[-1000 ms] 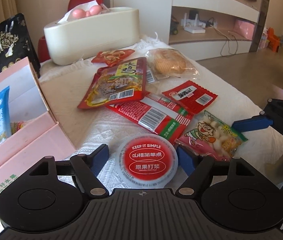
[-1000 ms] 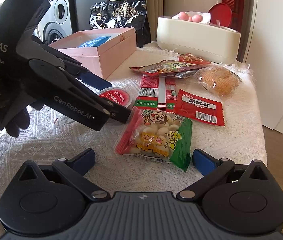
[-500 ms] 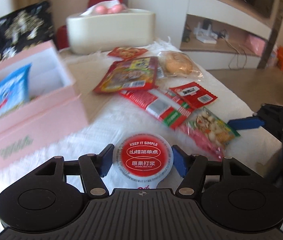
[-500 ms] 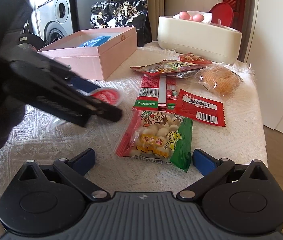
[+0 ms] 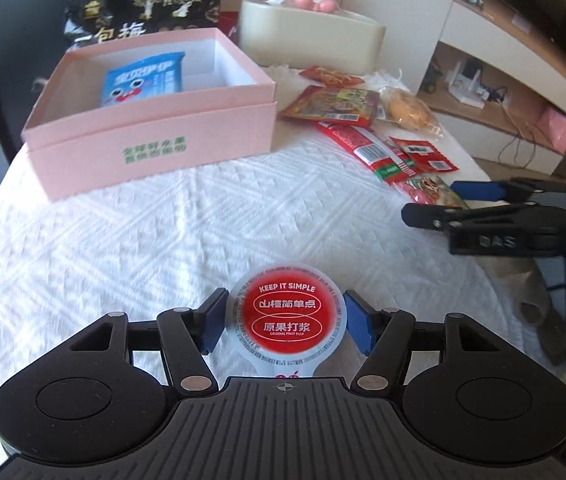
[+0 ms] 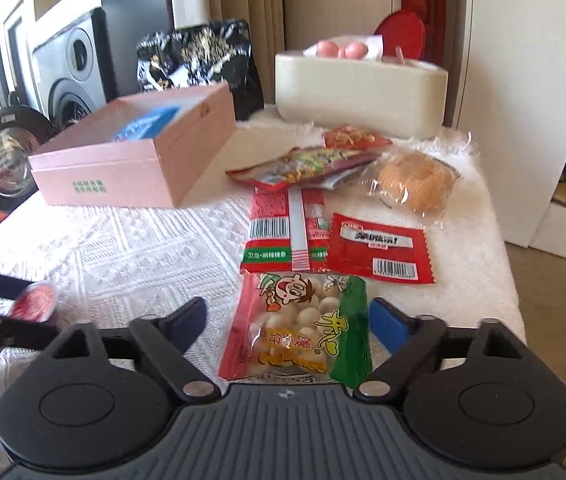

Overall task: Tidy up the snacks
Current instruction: 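Carry the snack cup into the pink box with left gripper while right drops peanut bag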

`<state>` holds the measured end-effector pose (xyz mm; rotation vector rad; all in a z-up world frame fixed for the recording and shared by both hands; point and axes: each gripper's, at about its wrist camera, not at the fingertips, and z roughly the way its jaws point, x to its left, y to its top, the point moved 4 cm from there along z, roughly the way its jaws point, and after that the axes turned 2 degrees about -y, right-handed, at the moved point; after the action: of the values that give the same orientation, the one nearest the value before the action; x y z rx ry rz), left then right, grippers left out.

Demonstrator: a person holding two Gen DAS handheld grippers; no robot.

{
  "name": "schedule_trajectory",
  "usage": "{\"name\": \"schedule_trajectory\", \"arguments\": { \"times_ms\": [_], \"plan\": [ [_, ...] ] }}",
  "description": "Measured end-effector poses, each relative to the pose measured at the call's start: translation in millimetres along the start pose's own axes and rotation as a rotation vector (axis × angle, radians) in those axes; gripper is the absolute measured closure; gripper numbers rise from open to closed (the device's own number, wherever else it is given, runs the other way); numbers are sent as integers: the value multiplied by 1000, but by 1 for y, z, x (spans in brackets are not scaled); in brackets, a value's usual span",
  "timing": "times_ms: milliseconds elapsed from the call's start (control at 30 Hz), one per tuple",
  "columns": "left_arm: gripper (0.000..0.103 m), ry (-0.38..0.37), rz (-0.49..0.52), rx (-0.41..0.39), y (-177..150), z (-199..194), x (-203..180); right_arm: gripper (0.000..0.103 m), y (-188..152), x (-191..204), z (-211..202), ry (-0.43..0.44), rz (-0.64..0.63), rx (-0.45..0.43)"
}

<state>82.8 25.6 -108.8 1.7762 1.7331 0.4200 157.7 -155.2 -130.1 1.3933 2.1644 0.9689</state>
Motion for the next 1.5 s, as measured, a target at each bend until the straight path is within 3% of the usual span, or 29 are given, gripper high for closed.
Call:
{"name": "schedule_trajectory", "arguments": {
  "times_ms": [100,200,333,467,700,800,900,967,1100,1200,1367,1433,1500],
  "plan": [
    [35,2,-17,-17,-5,-9,5,37,0,1,-3,-39,-17,3],
    [35,-4,-19,-31,-9,-18,9,49,-2,8,-18,-19,-41,7],
    [35,-53,-26,-59,-13,-36,8,49,-2,31,-45,84,-83,10],
    [35,-37,-23,-129,-5,-66,14,50,7,63,-75,171,-157,-32],
    [35,27,-49,-361,78,-109,57,50,72,99,-114,275,-204,-203],
    [35,13,-136,-417,122,-97,87,50,105,107,-109,238,-213,-281],
    [35,-23,-216,-450,157,-63,119,50,128,111,-90,211,-213,-292],
    [36,-34,-261,-427,172,-27,141,50,139,113,-74,194,-210,-285],
    [36,14,-246,-225,178,48,161,50,152,108,-42,148,-206,-242],
    [36,24,-212,-259,172,59,160,50,160,107,-16,102,-218,-223],
    [36,-51,-335,-352,173,54,184,50,166,118,31,105,-204,-169],
    [36,-92,-352,-322,181,55,191,50,168,131,51,116,-215,-165],
    [36,-116,-320,-233,188,62,189,46,169,143,68,160,-220,-168]
  ]
}}
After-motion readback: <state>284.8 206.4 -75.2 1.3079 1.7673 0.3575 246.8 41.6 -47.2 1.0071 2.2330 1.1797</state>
